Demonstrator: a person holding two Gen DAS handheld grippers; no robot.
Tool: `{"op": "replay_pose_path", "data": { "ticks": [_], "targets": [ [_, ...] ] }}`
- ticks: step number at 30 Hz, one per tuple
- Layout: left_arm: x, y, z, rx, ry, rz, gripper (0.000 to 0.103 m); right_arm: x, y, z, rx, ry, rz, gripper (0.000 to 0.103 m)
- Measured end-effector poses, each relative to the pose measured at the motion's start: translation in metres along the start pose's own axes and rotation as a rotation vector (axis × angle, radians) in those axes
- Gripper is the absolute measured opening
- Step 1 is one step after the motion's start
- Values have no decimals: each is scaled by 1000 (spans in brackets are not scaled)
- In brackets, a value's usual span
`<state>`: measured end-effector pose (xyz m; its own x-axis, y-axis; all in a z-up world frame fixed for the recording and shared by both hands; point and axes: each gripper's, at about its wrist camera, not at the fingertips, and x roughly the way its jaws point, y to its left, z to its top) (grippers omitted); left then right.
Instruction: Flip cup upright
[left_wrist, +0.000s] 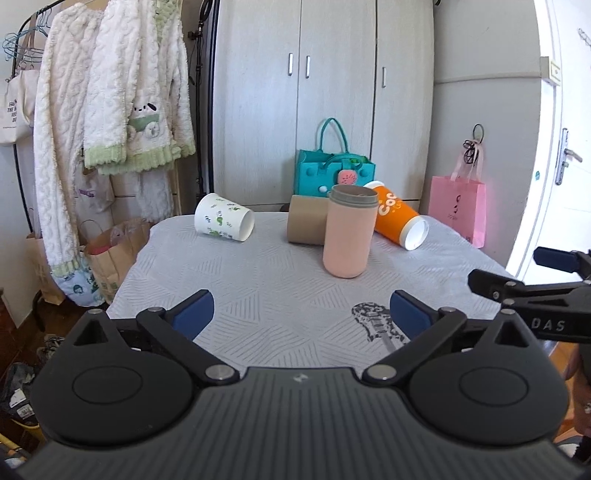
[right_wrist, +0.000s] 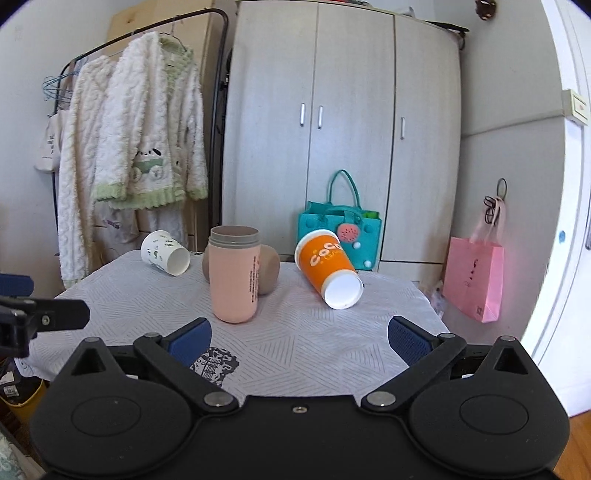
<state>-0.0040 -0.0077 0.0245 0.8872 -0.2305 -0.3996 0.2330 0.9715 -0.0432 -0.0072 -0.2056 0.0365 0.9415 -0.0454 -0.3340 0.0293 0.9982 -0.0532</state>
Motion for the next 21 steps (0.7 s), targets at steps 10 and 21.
{"op": "replay_pose_path", "data": {
  "ticks": [10,21],
  "targets": [
    [4,5,-4,-29,34,51,103,-2,-2,-6,17,18,-34,103],
    [7,-3,-10,-8,49,76,103,-5,-8,-10,49,25,-87,103]
  ]
}}
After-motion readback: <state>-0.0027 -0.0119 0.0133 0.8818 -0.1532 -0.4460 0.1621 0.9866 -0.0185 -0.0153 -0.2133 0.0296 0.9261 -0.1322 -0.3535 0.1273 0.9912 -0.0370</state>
